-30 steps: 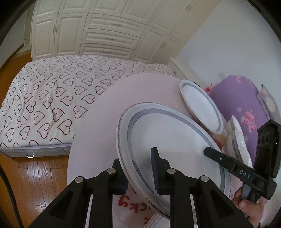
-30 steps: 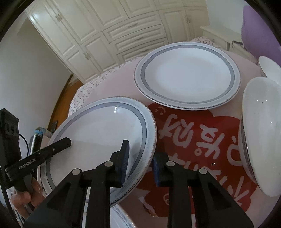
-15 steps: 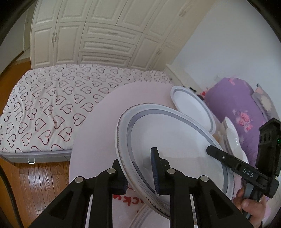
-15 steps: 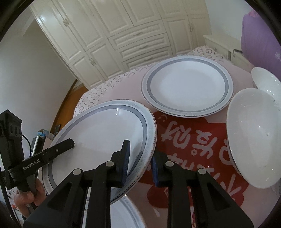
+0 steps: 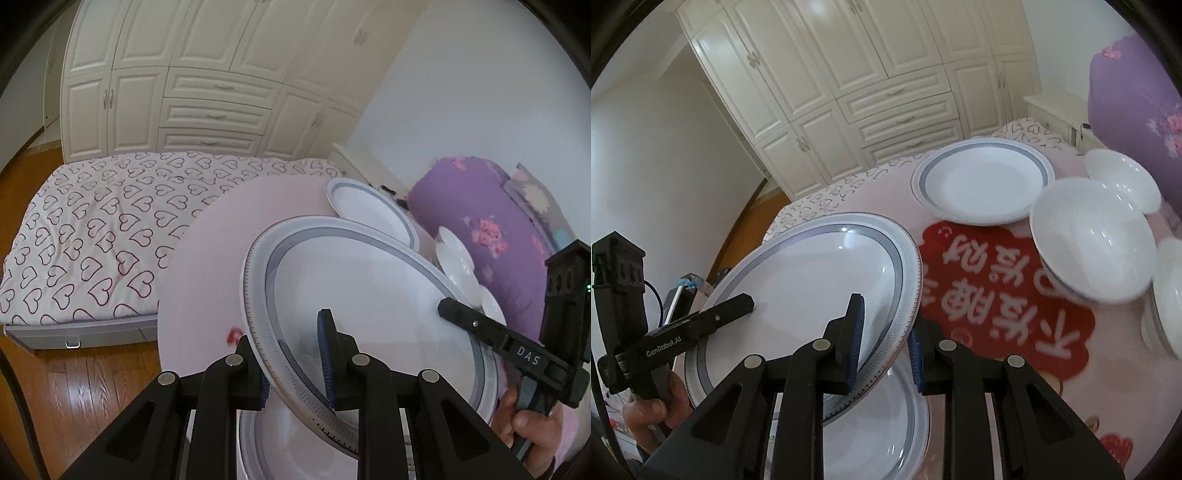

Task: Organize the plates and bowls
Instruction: 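Carry the plate onto the first plate and open both grippers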

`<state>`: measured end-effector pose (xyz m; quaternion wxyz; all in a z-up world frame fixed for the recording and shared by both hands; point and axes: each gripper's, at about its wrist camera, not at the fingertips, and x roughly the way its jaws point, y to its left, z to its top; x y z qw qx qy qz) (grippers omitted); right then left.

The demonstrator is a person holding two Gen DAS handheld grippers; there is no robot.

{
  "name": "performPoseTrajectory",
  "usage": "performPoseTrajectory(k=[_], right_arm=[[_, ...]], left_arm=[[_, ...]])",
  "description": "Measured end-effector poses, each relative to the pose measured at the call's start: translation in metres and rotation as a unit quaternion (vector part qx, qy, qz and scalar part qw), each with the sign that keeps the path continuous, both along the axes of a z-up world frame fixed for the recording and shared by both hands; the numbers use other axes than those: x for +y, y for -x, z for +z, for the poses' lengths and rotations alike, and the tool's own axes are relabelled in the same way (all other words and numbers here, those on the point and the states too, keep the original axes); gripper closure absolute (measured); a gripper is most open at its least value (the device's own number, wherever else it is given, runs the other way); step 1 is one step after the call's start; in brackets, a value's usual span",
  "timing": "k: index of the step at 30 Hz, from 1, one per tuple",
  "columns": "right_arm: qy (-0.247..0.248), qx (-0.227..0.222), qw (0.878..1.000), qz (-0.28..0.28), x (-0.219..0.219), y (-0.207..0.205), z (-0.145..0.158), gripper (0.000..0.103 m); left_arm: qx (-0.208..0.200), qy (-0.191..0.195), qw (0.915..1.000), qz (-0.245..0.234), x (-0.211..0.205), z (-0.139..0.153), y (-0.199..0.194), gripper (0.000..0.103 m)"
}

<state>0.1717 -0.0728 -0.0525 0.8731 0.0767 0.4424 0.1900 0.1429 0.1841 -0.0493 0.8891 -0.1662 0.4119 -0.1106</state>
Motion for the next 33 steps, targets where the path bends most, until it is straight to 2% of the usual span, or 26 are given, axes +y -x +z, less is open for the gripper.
performPoseTrajectory(k=[6,12,19,23,33], right_arm=[[0.0,0.006,1.0,-0.002,-0.003,0.029,-0.008,0.08],[0.015,0.013,1.0,0.004,-0.003,0.05,-0.019,0.078],[0.025,0.026,0.999,0.008,0.0,0.057,-0.037,0.077],[0.037,0.021,0.999,0.006,0.0,0.059,-0.041,0.076],[0.092,-0.008,0.996,0.014,0.01,0.07,-0.038,0.067]], left_arm=[[0.013,-0.005,0.9999,-0.004,-0.008,-0.005,0.041,0.085],[0.032,-0.002,0.9995,-0.002,-0.014,-0.011,0.059,0.084],[0.036,-0.027,0.999,0.002,-0.026,-0.018,0.059,0.082],[0.026,-0.038,0.999,0.003,-0.033,-0.017,0.057,0.081],[0.02,-0.013,0.9997,-0.003,-0.026,-0.033,0.06,0.08]])
